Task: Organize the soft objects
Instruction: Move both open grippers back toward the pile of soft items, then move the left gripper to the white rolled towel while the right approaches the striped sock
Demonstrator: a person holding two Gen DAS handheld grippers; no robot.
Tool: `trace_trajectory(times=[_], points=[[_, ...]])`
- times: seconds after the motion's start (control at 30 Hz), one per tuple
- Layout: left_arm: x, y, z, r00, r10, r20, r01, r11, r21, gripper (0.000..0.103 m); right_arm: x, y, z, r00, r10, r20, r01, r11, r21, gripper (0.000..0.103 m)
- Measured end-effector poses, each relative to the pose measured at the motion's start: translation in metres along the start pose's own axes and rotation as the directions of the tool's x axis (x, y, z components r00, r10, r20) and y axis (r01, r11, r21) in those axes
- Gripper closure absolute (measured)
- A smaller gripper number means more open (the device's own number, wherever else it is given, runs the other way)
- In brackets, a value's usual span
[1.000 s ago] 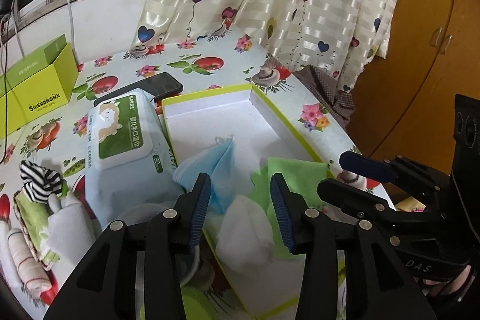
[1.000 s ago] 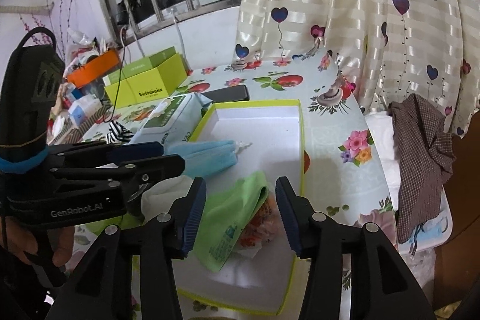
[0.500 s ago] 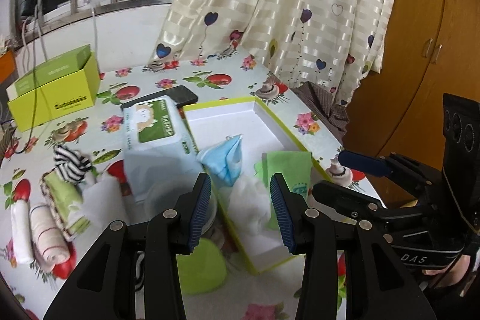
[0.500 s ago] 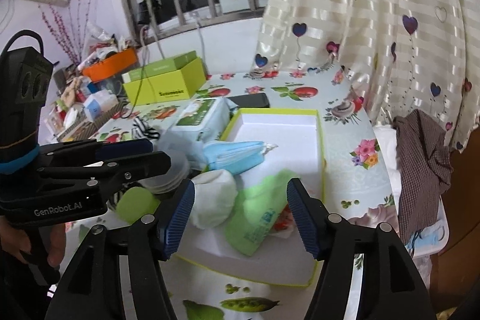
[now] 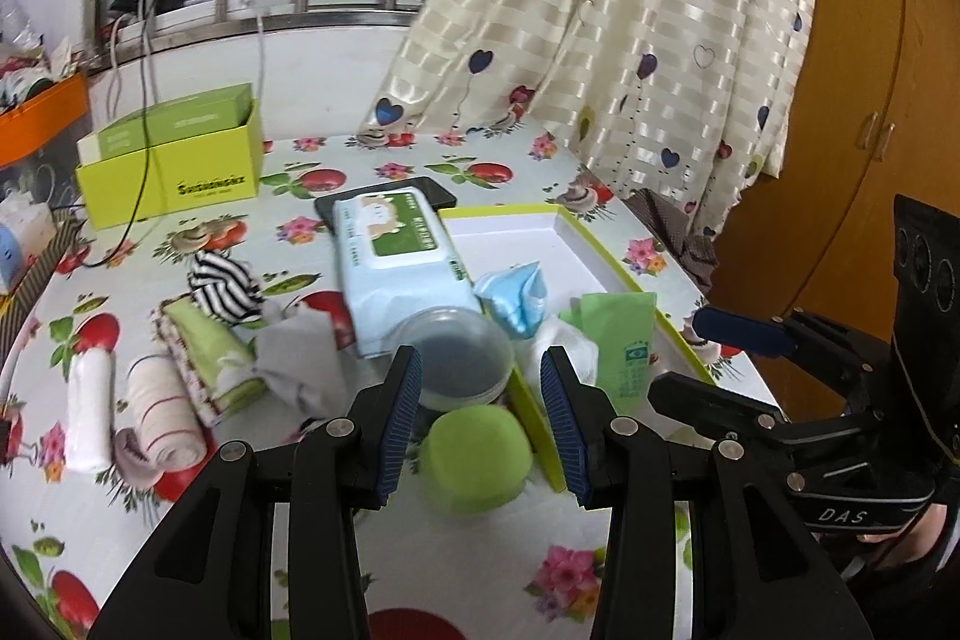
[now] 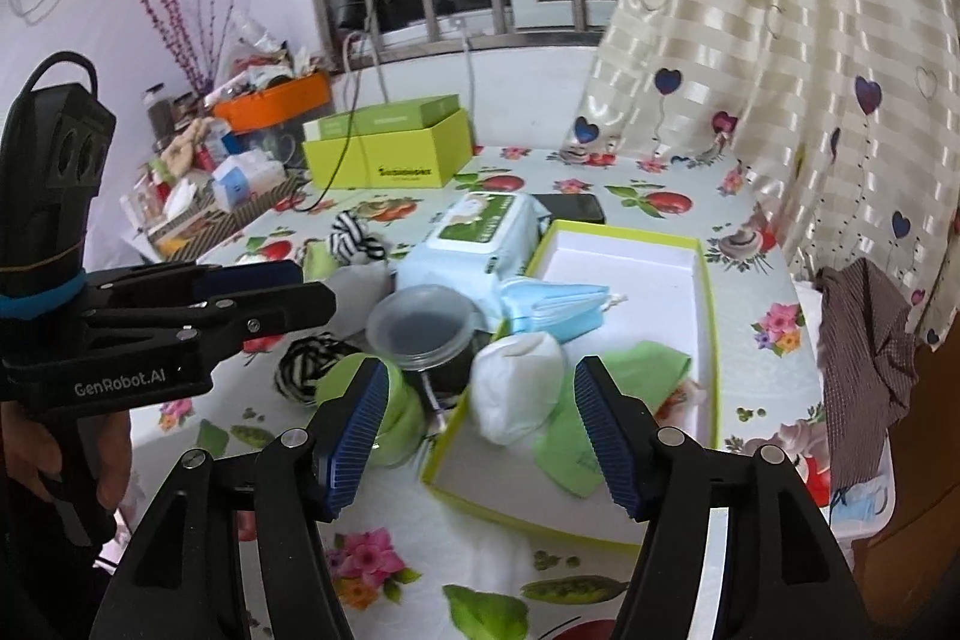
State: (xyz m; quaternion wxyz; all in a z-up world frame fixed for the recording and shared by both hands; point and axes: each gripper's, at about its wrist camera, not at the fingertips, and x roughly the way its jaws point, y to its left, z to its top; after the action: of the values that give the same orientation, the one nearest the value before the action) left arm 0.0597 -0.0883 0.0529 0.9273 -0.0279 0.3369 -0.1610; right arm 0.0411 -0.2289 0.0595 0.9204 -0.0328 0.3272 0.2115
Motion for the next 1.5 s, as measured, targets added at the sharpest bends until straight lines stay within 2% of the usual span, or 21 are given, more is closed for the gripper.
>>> trace_trajectory(times=[0.63,1.5], points=[[-0.028,0.017,-0.024,0.999,0.033,0.005,-0.033,0.999,-0.019,0.060,-0.007,0.038,0.000,1.000,0.017,0.003,-0.016,0.999,-0.042,0.038],[-0.034,0.050,-0.032,0.998,0.061,0.004,-0.060,0.996,-0.070,0.060,0.010,0.068,0.012,0.999,0.035,-0.038,-0.039,0.995,-0.092,0.037]])
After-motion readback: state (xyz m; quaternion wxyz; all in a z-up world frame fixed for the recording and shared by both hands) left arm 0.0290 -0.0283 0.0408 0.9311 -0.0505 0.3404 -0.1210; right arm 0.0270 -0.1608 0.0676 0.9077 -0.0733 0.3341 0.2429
